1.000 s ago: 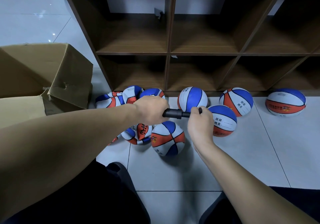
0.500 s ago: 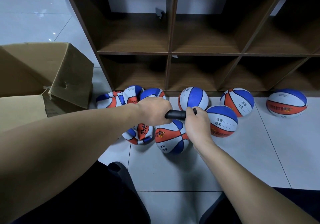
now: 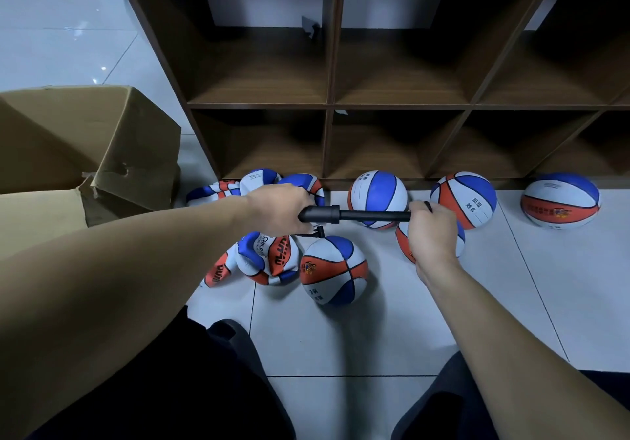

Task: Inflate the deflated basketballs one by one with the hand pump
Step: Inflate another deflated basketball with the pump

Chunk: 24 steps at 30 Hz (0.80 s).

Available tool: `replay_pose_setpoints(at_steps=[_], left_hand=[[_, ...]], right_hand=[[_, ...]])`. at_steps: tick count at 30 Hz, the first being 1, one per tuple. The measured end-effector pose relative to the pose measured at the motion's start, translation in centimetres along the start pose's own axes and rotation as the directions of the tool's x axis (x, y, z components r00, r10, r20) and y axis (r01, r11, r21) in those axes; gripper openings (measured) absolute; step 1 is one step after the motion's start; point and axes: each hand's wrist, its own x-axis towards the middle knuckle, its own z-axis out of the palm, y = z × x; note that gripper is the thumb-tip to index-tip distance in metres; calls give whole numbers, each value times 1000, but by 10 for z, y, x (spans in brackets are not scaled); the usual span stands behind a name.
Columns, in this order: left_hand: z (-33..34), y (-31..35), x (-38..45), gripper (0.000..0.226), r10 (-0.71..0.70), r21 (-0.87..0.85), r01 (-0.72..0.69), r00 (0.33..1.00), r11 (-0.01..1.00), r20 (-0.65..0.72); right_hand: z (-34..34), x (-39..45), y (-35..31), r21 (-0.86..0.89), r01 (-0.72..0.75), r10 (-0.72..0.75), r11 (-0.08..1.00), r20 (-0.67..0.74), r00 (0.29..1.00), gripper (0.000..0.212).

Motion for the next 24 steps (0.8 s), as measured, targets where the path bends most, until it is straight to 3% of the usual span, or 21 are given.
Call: replay_pose_setpoints(at_steps=[6,15,24], left_hand=[[0,12,1,20,25,22,-25,1000,999,-8],[-1,36,1,29,63,22,-62,997,998,-50],[1,40,3,31,102,26,-101,994,994,-33]], right_hand=[[15,-16,-1,-18,94,-95,995,-63,993,32],[34,-43,-2,-112,220,-210,969,96,973,33],[43,-49,1,-160,219,-192,963,167,967,35]])
